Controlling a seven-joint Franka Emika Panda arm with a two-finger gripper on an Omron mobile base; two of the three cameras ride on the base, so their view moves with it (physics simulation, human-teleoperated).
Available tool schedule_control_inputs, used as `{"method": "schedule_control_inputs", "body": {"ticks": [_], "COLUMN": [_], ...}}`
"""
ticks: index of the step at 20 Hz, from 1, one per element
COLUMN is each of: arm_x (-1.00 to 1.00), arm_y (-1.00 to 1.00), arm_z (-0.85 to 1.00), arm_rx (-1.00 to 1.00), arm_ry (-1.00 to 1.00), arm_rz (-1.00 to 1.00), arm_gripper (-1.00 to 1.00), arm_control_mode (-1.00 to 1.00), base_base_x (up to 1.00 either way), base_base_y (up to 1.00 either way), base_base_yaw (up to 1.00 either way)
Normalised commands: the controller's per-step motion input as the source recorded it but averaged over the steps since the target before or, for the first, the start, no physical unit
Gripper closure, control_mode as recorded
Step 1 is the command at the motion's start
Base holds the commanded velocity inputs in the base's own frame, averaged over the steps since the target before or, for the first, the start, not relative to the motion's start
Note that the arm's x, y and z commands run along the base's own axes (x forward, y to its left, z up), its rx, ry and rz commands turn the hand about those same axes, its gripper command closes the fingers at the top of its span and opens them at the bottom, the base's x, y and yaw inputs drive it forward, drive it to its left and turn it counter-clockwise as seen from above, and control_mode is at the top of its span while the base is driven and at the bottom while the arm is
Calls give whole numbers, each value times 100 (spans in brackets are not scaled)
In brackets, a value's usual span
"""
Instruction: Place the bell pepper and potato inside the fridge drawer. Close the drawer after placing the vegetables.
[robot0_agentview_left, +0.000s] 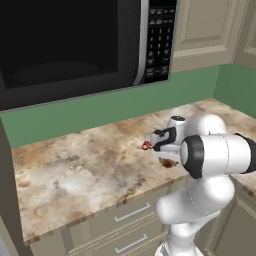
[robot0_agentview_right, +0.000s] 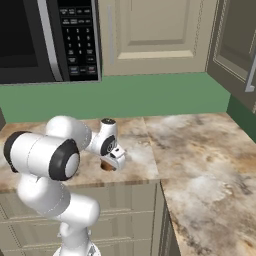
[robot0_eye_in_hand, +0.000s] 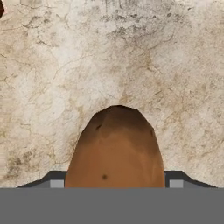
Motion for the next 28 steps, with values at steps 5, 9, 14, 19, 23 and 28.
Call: {"method": "schedule_control_inputs", "body": {"ticks": [5, 9, 14, 19, 23, 28], "arm_x": [-48, -80, -84, -74, -44, -6], "arm_y": [0, 0, 0, 0, 19, 37], "arm_z": [83, 99, 90, 74, 26, -6], "arm_rx": [4, 1, 0, 0, 0, -2], "arm_ry": [-10, -10, -12, -18, -9, 2], "arm_rz": [0, 0, 0, 0, 0, 0], "arm_gripper": [100, 100, 100, 100, 100, 100], "arm_control_mode": [-100, -100, -100, -100, -100, -100], "base_base_x": [0, 0, 0, 0, 0, 0], "base_base_y": [0, 0, 0, 0, 0, 0], "base_base_yaw": [0, 0, 0, 0, 0, 0]}}
